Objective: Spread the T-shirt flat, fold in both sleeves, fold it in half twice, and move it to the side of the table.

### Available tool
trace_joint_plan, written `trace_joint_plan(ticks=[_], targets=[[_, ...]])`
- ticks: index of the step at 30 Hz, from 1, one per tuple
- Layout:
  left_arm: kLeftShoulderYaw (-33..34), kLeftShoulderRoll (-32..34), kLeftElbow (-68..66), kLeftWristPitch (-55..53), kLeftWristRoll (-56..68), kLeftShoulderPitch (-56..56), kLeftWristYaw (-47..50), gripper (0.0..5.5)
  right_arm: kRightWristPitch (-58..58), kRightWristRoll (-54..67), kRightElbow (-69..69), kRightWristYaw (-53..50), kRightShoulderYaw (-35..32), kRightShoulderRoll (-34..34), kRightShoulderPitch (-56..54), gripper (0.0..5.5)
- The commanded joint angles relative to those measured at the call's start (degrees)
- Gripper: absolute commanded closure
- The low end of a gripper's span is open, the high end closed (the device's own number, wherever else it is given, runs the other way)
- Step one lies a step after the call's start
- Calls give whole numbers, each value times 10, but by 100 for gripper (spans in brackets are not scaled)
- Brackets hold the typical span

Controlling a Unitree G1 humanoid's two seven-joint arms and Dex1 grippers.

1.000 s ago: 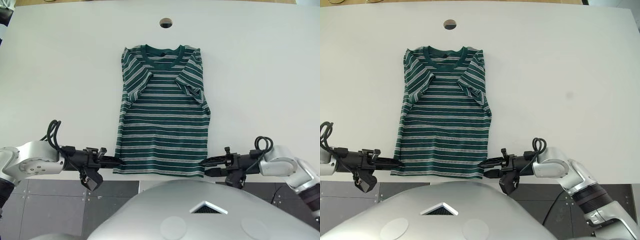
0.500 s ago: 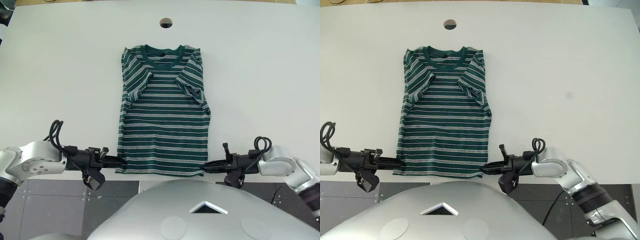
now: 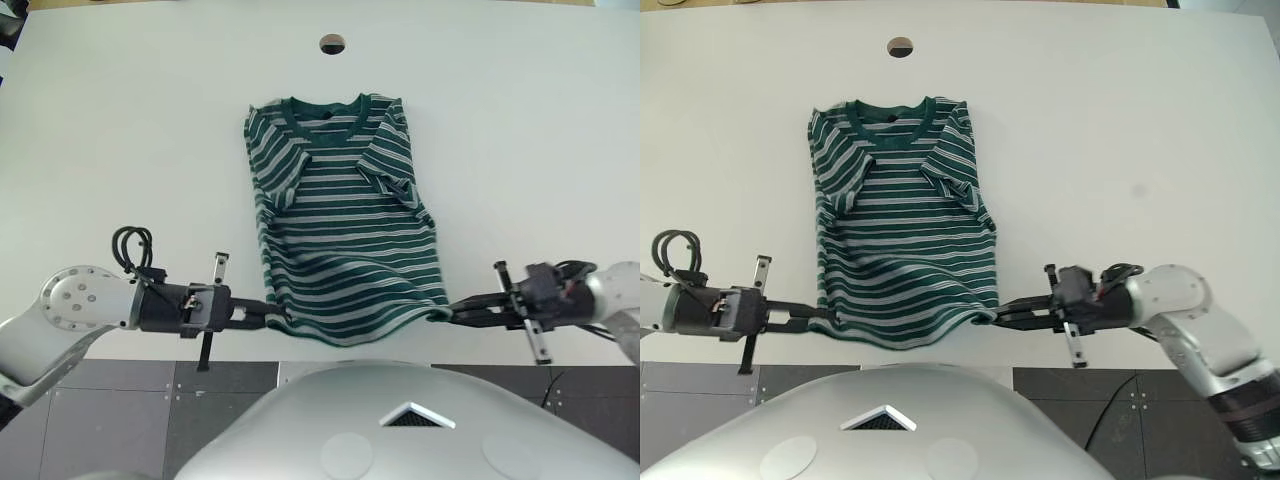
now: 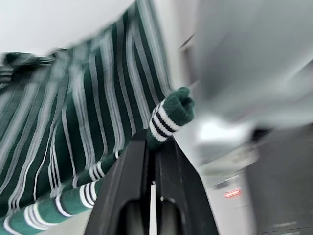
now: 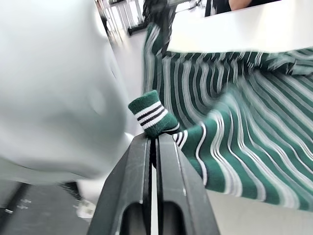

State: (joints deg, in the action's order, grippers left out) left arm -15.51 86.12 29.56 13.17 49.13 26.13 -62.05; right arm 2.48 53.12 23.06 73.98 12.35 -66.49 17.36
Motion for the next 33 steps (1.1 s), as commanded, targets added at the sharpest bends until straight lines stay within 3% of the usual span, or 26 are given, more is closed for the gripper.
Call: trace_joint_plan(ticks=[1, 7, 15, 25, 32, 33], targets=[[79, -39, 1, -48, 48, -10, 5, 540, 24, -11, 1, -46, -48, 53, -33, 538], [108, -236, -129, -78, -39, -197, 96, 540, 14, -158, -105, -171, -41, 200, -185, 538], [90, -396, -368, -84, -222, -387, 139, 540, -84, -381, -376, -280, -16, 345, -387, 538], [102, -473, -666, -11, -361, -483, 137, 540, -221, -508, -765, -333, -8, 473, -566, 538], [145, -490, -797, 3, -414, -553, 245, 421, -258, -550, -885, -422, -28, 499, -621, 404], [151, -489, -809, 10, -420, -561, 257, 421, -264, -560, -890, -438, -27, 497, -624, 404]])
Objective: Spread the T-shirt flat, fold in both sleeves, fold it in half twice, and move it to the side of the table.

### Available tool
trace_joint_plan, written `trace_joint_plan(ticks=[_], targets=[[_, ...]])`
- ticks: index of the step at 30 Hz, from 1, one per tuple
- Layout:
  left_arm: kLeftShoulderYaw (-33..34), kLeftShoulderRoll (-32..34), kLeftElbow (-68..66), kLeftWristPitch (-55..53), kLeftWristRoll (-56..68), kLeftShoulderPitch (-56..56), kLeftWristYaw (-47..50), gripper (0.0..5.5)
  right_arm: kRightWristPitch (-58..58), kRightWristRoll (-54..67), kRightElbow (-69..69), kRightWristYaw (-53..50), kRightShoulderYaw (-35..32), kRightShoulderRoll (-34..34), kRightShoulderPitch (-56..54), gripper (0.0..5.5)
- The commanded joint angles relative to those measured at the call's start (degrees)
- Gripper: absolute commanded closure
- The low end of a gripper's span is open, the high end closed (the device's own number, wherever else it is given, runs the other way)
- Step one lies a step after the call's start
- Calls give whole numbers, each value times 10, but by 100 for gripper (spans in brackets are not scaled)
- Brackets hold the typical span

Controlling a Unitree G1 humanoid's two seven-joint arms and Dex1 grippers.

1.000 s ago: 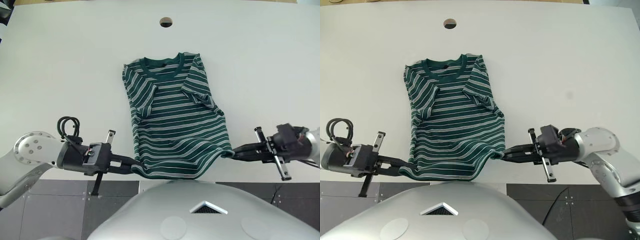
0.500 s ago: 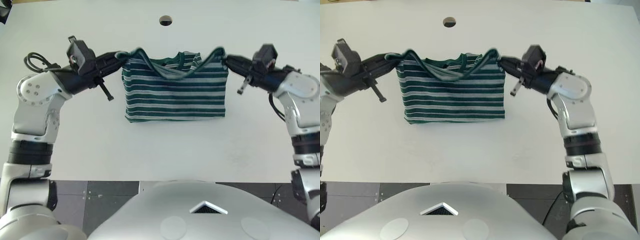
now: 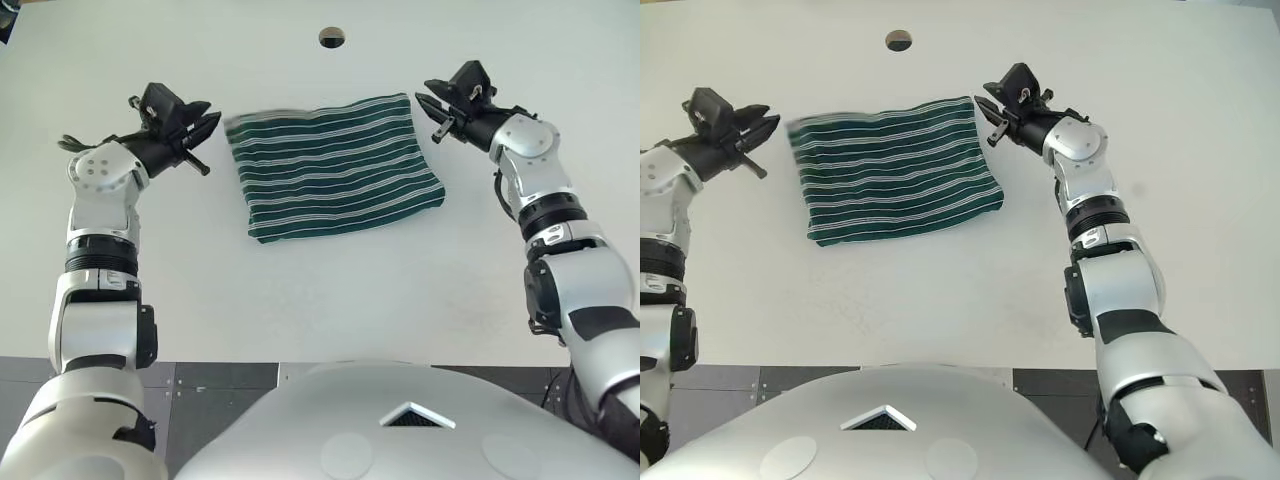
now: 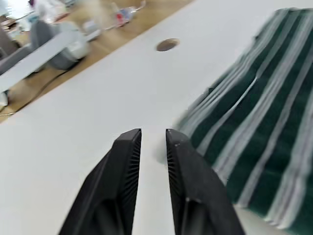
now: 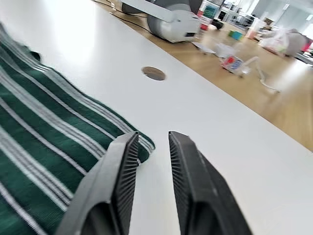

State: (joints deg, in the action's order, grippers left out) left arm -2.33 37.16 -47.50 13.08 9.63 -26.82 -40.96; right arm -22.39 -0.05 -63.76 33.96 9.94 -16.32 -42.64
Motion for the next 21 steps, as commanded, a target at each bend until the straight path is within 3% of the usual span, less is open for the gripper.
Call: trace_joint_plan(ticks=[1, 4, 7, 9, 11, 17, 19, 21], targets=[[25, 1, -40, 25, -29, -36, 59, 421, -33, -43, -19, -55, 0, -9, -25, 404], [26, -13, 90, 102, -11, 10, 22, 421, -176, -120, 43, -82, 48, -28, -3, 404], [-50, -13, 280, 183, -51, 99, -33, 421, -246, -234, 92, -103, 124, -53, -1, 404], [-121, 15, 310, 257, -184, 135, -38, 421, -240, -311, 94, -118, 171, -65, -24, 404], [-202, 70, 301, 316, -402, 149, -4, 421, -229, -365, 81, -110, 211, -67, -46, 404], [-333, 159, 193, 266, -710, 96, 63, 421, -159, -395, 84, 110, 273, -86, -45, 404], [-354, 168, 167, 252, -751, 61, 88, 421, -127, -362, 151, 228, 279, -114, -13, 404], [-399, 154, 119, 247, -812, -8, 152, 421, -35, -263, 333, 404, 294, -170, 64, 404]])
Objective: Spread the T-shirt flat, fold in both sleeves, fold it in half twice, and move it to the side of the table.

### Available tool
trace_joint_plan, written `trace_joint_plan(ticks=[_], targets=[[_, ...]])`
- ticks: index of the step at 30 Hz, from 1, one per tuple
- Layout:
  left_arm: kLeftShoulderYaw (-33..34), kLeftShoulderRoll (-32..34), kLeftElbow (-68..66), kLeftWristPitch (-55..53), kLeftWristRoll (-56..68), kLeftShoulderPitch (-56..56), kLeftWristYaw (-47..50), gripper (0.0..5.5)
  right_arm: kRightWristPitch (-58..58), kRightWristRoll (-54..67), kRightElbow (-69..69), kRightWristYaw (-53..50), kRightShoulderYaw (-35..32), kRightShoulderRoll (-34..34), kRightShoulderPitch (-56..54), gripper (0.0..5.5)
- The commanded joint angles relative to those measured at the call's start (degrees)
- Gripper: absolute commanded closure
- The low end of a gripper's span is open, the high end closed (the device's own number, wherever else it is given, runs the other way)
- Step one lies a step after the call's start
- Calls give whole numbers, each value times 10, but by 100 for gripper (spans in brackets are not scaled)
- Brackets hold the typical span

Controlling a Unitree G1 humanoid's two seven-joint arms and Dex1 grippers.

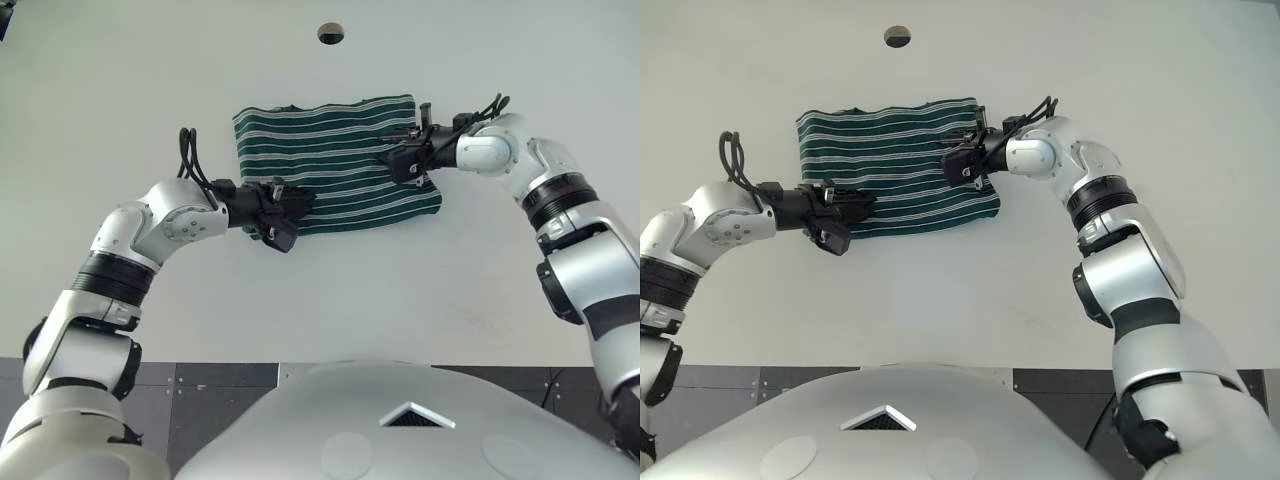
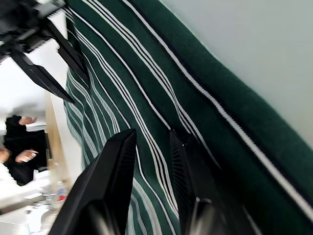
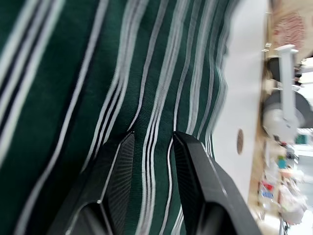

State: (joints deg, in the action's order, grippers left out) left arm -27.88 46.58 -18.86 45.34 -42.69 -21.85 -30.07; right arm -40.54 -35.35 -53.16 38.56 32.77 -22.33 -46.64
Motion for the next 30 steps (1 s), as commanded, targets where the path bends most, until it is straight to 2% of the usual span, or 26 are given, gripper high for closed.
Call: trace_joint_plan(ticks=[1, 3, 7, 11, 17, 20, 22, 24, 28, 30], targets=[[-181, 39, -200, -79, -338, -108, 113, 421, 209, 162, 343, 430, 83, -138, 144, 404], [-217, -9, -253, -74, -370, -182, 199, 421, 294, 248, 483, 502, 106, -163, 188, 404], [-273, -64, -271, -65, -407, -232, 337, 421, 334, 264, 537, 471, 113, -121, 219, 404], [-313, -44, -257, -58, -430, -210, 479, 421, 357, 273, 568, 430, 96, -119, 252, 404], [-340, 26, -176, -64, -464, -210, 589, 421, 372, 311, 595, 400, 38, -136, 272, 404], [-298, 85, -50, -64, -447, -208, 632, 421, 461, 446, 667, 434, -17, -150, 292, 404], [-218, 103, 3, -55, -362, -219, 622, 421, 579, 615, 722, 490, -75, -188, 293, 404], [-151, 110, 26, -46, -280, -230, 603, 421, 656, 726, 732, 529, -123, -224, 286, 404], [-76, 120, 31, 10, -146, -218, 556, 421, 728, 816, 692, 538, -189, -265, 267, 404], [-69, 147, 43, 75, -1, -168, 481, 421, 711, 782, 641, 536, -214, -293, 275, 404]])
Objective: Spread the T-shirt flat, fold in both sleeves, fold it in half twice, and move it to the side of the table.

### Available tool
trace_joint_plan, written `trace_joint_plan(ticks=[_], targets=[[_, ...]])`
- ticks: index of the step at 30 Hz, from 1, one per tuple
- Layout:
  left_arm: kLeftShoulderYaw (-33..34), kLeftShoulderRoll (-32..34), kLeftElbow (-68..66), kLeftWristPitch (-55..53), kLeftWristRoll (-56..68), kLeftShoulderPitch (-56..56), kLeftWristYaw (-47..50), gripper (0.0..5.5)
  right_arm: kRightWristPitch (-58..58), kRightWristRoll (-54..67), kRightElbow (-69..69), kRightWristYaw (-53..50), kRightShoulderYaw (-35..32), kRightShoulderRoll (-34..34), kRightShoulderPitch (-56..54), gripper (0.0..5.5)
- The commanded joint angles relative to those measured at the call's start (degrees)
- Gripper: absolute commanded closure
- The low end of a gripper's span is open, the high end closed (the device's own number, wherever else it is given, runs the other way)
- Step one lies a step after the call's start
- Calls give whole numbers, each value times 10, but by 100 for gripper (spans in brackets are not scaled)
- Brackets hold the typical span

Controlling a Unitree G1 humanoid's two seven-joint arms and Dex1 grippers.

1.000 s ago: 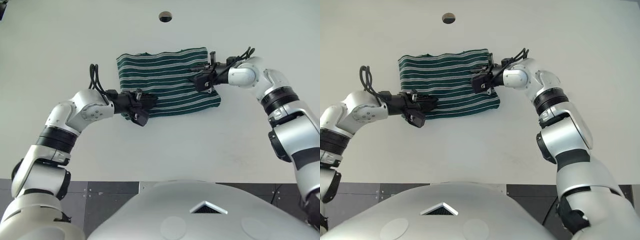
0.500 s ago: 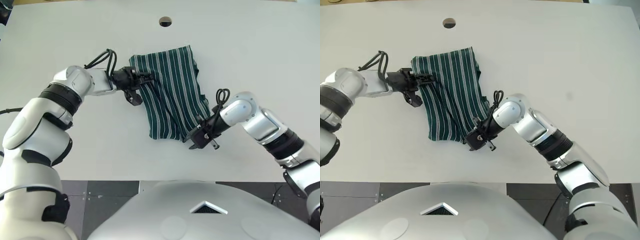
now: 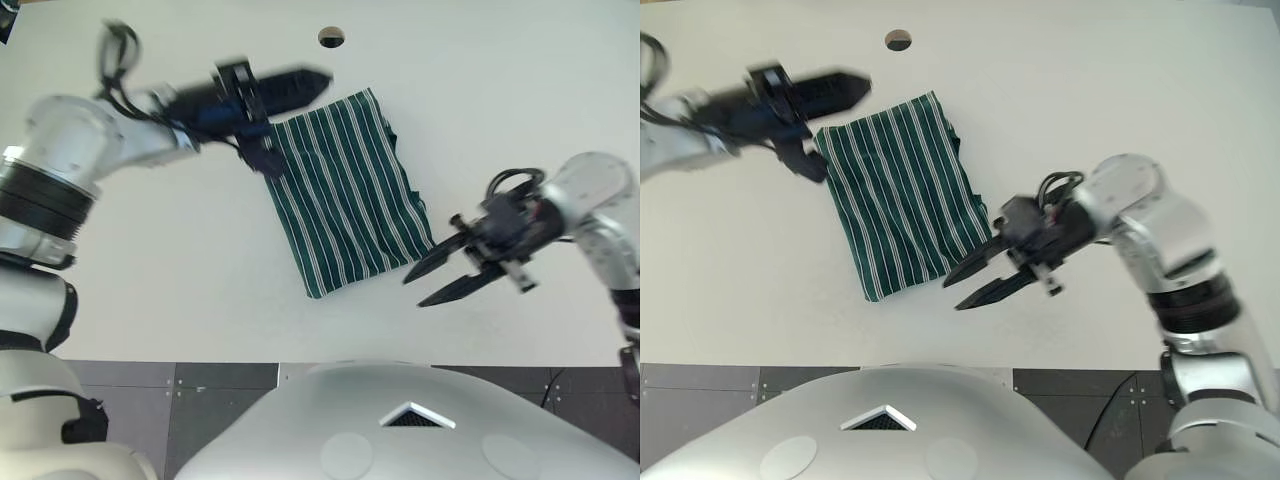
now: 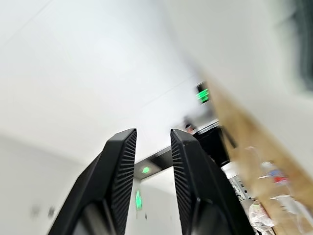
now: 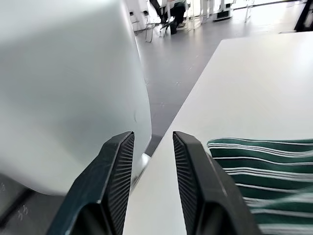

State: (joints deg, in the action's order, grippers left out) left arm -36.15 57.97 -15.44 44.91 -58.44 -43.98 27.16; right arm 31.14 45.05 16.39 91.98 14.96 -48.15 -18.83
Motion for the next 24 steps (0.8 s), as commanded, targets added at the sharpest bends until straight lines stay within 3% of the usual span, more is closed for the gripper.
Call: trace_joint_plan(ticks=[1, 5, 7, 10, 17, 24], targets=[[-3, 66, 38, 93, 257, 98, -149, 421, -56, -79, -90, -20, -40, -41, 2, 404], [-88, 219, 182, 39, 571, 277, -359, 421, -277, -264, -198, -105, -39, -39, 24, 404], [-112, 284, 228, 11, 630, 356, -424, 403, -410, -321, -243, -117, -35, -30, 39, 385], [-108, 312, 241, -26, 648, 421, -497, 365, -556, -375, -285, -132, -27, -20, 63, 343], [-58, 214, 159, -97, 580, 463, -580, 251, -828, -501, -390, -225, 21, 48, 59, 212], [3, 47, 49, -36, 425, 454, -516, 237, -949, -733, -502, -434, 63, 114, 3, 209]])
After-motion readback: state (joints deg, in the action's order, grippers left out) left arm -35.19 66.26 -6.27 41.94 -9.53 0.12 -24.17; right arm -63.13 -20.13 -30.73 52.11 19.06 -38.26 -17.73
